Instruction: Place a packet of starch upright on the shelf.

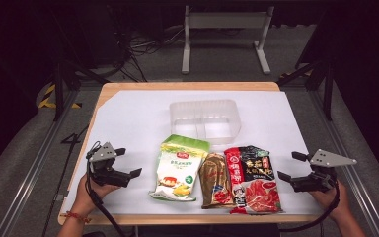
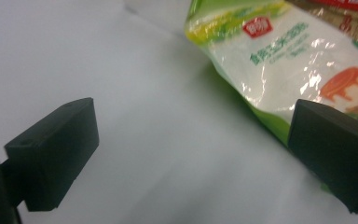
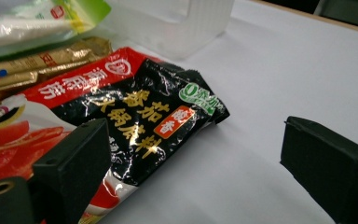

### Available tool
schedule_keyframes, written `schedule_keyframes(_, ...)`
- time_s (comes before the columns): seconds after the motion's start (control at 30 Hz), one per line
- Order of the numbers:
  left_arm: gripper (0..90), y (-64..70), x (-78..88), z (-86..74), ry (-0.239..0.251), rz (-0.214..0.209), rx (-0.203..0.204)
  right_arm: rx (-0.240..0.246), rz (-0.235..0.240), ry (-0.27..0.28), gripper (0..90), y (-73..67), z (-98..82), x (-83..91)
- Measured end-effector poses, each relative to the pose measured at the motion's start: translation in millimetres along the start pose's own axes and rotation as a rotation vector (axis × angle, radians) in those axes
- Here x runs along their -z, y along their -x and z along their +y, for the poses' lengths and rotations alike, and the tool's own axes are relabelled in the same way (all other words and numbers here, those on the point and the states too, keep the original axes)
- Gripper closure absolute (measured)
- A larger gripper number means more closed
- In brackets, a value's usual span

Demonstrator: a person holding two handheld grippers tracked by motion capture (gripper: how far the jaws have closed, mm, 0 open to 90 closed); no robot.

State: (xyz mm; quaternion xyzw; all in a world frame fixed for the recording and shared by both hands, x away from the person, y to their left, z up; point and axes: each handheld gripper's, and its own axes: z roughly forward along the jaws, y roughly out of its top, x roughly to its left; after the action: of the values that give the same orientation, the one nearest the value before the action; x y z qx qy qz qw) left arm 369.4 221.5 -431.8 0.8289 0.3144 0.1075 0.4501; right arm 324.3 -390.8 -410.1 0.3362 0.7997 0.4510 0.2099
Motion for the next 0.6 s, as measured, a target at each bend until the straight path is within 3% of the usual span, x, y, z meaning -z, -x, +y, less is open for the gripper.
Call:
schedule_keyframes(0.07, 4.7, -0.9, -4.2, -1.1, -0.006, -0.055, 0.027, 0.008, 0.025, -0.019, 7.5, -1.9, -1.2, -2.8)
schedule_keyframes(0.17, 5.1, 0.1, -8.9, -2.3, -0.022, -0.093, 0.055, 0.018, 0.031, -0.017, 6.2, -2.8, -1.3, -3.6)
schedule_keyframes(0.27, 5.7, -0.5, -12.5, -2.3, -0.034, -0.123, 0.057, 0.027, 0.008, -0.021, 5.7, -2.3, -0.3, -6.7)
schedule_keyframes(0.43, 5.9, 1.6, -27.4, 4.9, -0.07, -0.17, 0.061, -0.005, 0.001, -0.033, 6.8, 2.3, -6.5, -10.1)
schedule_keyframes(0.5, 6.4, 2.9, -35.8, 11.2, -0.1, -0.18, 0.033, -0.017, -0.011, -0.027, 7.6, 4.8, -8.2, -9.1)
schedule_keyframes(0.6, 6.7, 1.8, -46.3, 18.2, -0.111, -0.205, 0.044, -0.033, 0.007, -0.011, 9.0, 7.6, -9.5, -8.2)
